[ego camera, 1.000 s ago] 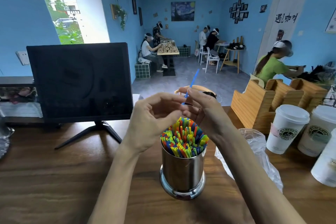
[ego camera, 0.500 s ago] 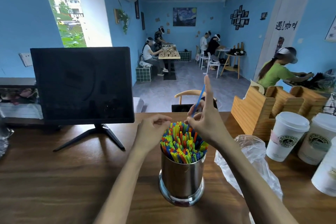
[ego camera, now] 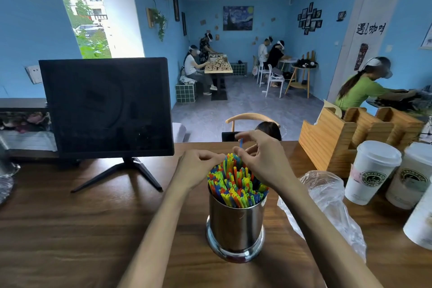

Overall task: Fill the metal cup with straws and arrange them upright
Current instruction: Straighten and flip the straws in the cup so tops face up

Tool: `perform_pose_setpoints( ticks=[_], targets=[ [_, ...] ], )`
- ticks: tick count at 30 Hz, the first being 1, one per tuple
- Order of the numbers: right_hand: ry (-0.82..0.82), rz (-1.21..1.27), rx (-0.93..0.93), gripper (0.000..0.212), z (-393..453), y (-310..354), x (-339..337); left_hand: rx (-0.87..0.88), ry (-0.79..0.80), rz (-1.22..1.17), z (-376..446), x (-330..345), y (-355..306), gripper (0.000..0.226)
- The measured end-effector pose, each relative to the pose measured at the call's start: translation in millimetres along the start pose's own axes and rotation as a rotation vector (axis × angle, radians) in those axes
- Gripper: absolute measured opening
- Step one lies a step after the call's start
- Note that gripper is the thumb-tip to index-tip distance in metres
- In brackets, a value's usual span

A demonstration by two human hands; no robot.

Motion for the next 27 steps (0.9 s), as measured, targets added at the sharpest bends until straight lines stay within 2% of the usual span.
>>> perform_pose_setpoints(
  ticks=[1, 2, 5, 12, 17, 22, 25, 27],
  targets=[
    [-0.008, 0.001, 0.006, 0.022, -1, 0, 0, -0.010, 0.004, 0.003, 0, 0, -1, 0.007],
    [-0.011, 0.001, 0.014, 0.020, -2, -2, 1, -0.015, 0.007, 0.014, 1, 0, -2, 0.007],
    [0.020, -0.010, 0.023, 0.030, -4, -6, 7, -0.016, 0.030, 0.053, 6, 2, -6, 0.007],
    [0.044, 0.063, 0.041, 0.026, -6, -8, 6, -0.050, 0.092, 0.148, 13, 4, -17, 0.012],
    [0.051, 0.099, 0.062, 0.028, -8, -8, 4, -0.009, 0.000, -0.008, 8, -8, -29, 0.008],
    [0.074, 0.111, 0.069, 0.031, -8, -9, 7, 0.154, -0.141, -0.182, 0, -35, -63, 0.003],
    [0.085, 0.105, 0.066, 0.029, -8, -8, 9, 0.355, -0.234, -0.204, -15, -50, -95, 0.006],
    [0.034, 0.121, 0.042, 0.028, -9, -3, 4, 0.481, -0.285, -0.283, -31, -57, -115, 0.005]
  ],
)
Point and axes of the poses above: each hand's wrist, its own z-axis towards the middle knuckle, its own x-axis out of the palm, y = z × x, the point moved 8 cm from there along z, towards the middle knuckle, and after that the axes turned 1 degree about -y, right-handed, at the moved point
